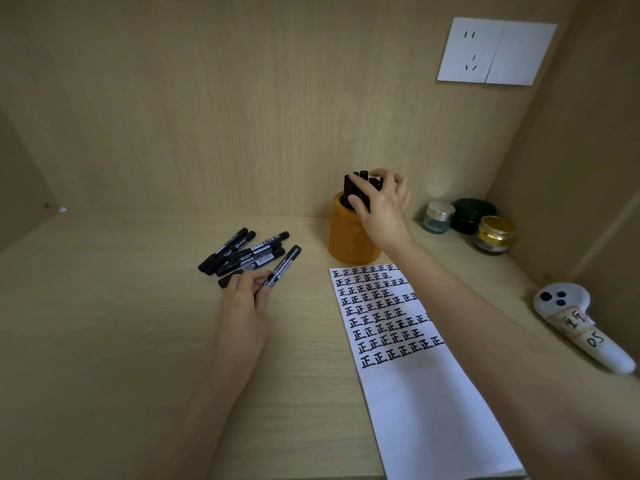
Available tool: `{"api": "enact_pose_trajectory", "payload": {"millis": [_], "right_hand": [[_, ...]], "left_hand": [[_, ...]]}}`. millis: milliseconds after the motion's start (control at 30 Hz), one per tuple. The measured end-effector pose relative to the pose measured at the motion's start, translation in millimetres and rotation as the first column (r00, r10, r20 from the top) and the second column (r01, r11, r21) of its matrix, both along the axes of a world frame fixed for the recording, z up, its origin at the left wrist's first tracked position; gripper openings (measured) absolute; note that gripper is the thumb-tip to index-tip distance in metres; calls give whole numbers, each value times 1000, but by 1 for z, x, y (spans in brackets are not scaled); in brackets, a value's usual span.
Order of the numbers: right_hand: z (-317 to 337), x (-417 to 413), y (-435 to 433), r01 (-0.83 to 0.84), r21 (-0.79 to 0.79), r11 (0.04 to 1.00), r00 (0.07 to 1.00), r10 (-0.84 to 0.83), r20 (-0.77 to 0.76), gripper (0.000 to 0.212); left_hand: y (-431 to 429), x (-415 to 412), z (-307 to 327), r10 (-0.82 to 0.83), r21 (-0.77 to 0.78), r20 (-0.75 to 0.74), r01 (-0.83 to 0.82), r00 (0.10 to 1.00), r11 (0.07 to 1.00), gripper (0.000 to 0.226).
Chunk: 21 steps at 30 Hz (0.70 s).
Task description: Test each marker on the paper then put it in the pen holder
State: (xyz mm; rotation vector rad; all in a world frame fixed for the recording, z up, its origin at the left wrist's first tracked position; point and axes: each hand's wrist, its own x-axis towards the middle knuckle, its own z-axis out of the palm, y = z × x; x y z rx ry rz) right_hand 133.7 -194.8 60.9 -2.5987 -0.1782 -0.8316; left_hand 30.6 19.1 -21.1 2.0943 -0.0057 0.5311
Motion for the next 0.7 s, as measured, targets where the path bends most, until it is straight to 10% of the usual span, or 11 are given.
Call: {"api": "enact_pose_trajectory", "payload": {"millis": [267, 500, 700], "right_hand": [[-14, -50, 20, -122, 361, 925, 992, 116, 40, 39], [-40, -113, 38, -132, 844, 520, 826, 529, -197, 40], [-34, -133, 35, -154, 868, 472, 846, 517, -131, 26]], "left_hand": [[-13, -14, 11, -245, -370, -51, 209, 968, 905, 24], [-30, -36, 21, -418, -324, 6, 397, 909, 859, 23], [-35, -47, 12, -470, -259, -134, 427, 873, 867, 17]]}}
